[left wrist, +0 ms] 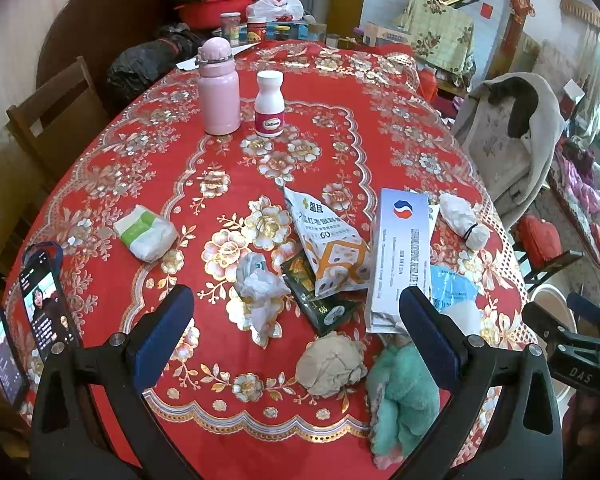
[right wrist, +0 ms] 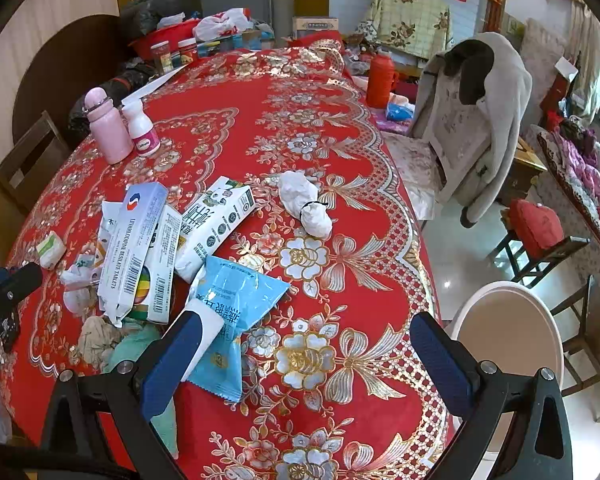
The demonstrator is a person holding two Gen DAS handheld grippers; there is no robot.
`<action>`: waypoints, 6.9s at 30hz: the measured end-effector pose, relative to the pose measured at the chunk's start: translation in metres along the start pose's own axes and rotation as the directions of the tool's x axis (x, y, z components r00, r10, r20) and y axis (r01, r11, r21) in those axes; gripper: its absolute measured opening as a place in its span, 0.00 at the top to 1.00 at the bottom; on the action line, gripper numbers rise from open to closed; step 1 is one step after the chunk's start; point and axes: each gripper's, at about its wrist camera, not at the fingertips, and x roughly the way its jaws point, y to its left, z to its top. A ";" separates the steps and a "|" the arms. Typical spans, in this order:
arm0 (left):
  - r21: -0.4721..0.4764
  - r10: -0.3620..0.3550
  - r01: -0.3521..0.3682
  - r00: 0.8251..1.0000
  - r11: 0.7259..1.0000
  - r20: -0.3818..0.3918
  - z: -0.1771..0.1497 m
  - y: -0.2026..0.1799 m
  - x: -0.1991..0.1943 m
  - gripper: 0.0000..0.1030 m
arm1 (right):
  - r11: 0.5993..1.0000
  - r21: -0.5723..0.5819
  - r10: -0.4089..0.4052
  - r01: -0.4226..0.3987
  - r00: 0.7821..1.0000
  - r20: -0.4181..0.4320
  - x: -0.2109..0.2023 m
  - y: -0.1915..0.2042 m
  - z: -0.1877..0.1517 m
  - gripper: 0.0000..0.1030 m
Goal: Collect trash
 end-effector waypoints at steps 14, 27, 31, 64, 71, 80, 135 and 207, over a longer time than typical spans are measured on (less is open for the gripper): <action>-0.002 -0.008 0.008 1.000 1.000 0.029 0.003 -0.001 -0.010 0.01 | 1.000 0.004 0.014 -0.014 0.999 0.041 -0.013 0.005 0.002 0.00; -0.014 -0.018 0.019 0.997 1.000 0.077 0.007 0.001 -0.022 0.01 | 0.999 0.029 0.034 -0.036 0.997 0.071 -0.019 0.004 0.004 0.00; -0.018 -0.018 0.019 0.997 1.000 0.081 0.007 0.001 -0.022 0.01 | 0.999 0.028 0.036 -0.039 0.996 0.077 -0.020 0.005 0.005 0.00; -0.028 -0.012 0.014 0.996 1.000 0.092 0.007 0.003 -0.021 0.01 | 0.999 0.022 0.041 -0.044 0.994 0.106 -0.025 0.011 0.010 0.00; -0.025 -0.015 0.017 0.996 1.000 0.088 0.006 -0.002 -0.019 0.01 | 0.999 -0.020 0.043 -0.042 0.996 0.074 -0.020 0.016 0.007 0.00; -0.033 -0.018 0.021 0.997 0.999 0.069 0.001 -0.002 -0.012 0.01 | 0.997 -0.019 0.082 -0.081 0.996 0.042 -0.013 0.015 0.000 0.00; 0.021 -0.143 0.148 0.975 0.989 -0.171 0.024 -0.034 0.042 0.58 | 0.894 0.141 0.446 -0.425 0.875 -0.190 0.043 0.033 -0.006 0.59; 0.353 -0.358 0.453 0.883 0.819 -0.303 -0.040 -0.321 0.037 0.47 | 0.867 0.496 0.038 0.037 0.989 -0.140 -0.009 -0.262 -0.105 0.52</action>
